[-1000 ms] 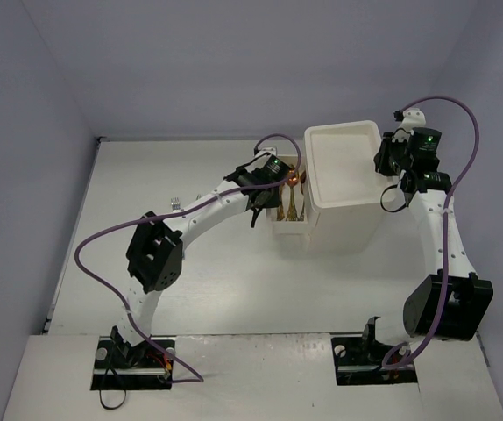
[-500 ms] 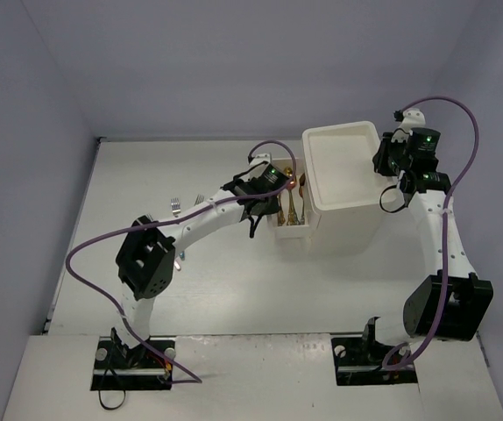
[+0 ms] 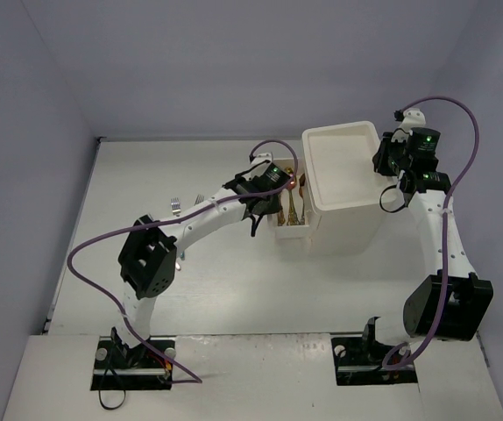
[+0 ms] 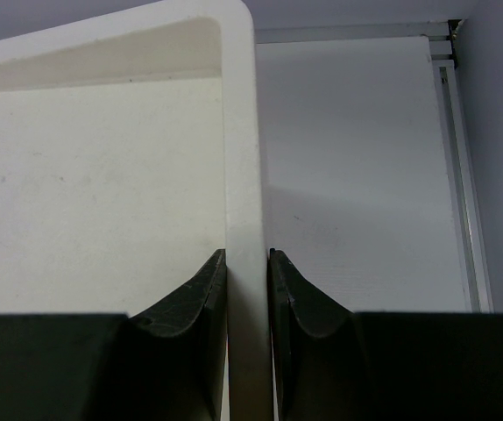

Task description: Sort the eating utensils into containers

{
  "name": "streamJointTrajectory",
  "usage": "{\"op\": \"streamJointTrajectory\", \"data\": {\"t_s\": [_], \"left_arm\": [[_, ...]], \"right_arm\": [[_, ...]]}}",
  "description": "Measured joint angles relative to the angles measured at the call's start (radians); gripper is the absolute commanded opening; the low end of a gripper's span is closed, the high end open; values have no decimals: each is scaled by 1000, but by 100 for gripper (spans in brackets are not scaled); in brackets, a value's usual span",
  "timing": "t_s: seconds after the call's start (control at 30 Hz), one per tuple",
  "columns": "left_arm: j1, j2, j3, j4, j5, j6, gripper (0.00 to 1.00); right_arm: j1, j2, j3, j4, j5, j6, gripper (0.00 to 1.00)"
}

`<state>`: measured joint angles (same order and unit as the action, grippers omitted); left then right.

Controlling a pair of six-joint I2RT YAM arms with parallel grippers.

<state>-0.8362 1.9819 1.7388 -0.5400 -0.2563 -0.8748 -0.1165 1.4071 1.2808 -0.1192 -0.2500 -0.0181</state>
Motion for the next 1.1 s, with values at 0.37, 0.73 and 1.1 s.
{"op": "streamJointTrajectory", "data": {"t_s": [0.37,0.73,1.1], "left_arm": [[-19,38,61,-40,-15,0,0],[-37,47,72,-34,-31,-32,0],[-71,72,89,17,-61,-79,24]], "right_arm": [[0,0,0,1,0,-1,0],[0,0,-2,4,3,8,0],[0,0,-2,4,7,26,0]]}}
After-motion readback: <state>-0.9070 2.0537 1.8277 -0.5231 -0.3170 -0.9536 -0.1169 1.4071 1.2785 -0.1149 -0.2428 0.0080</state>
